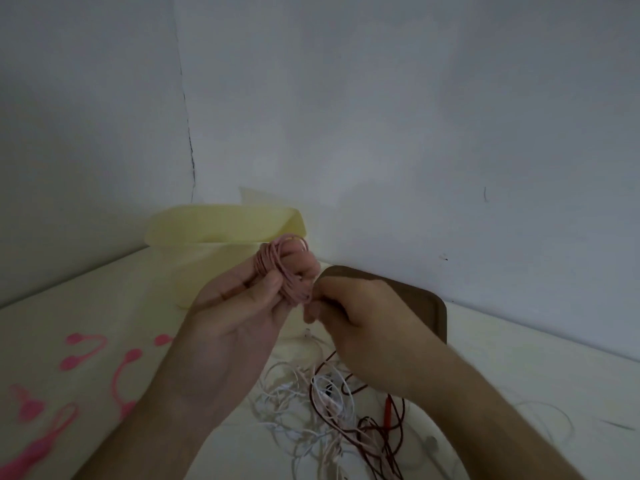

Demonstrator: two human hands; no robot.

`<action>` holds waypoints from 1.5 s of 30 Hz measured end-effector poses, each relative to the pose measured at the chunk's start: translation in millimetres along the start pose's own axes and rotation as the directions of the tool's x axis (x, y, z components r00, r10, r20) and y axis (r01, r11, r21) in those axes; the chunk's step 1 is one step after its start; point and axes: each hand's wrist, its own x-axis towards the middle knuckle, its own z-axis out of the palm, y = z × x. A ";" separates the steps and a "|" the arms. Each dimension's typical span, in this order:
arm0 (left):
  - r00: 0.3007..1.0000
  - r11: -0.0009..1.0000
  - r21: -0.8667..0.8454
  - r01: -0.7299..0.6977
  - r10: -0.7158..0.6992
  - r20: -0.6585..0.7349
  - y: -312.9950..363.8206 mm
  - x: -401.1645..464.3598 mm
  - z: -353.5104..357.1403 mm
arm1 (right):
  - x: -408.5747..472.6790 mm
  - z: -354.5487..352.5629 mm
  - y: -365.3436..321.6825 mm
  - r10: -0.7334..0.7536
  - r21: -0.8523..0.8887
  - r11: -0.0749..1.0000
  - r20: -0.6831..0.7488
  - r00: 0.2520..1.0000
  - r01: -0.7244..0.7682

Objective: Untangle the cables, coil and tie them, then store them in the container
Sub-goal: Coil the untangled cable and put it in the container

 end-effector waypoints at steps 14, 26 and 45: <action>0.995 0.550 0.833 -0.054 -0.039 0.090 -13.9 -3.3 -2.7 | -4.7 4.2 -20.0 -0.168 -0.188 0.971 -0.113 0.979 0.145; 0.976 0.734 0.673 0.093 -0.202 0.085 -10.9 -1.3 4.8 | -2.5 1.2 -13.9 -0.218 -0.068 0.976 -0.312 0.925 0.207; 0.932 0.757 0.564 0.330 -0.357 -0.066 -3.6 -2.4 -4.6 | -5.1 7.3 -9.7 -0.024 0.200 0.979 -0.114 0.993 0.047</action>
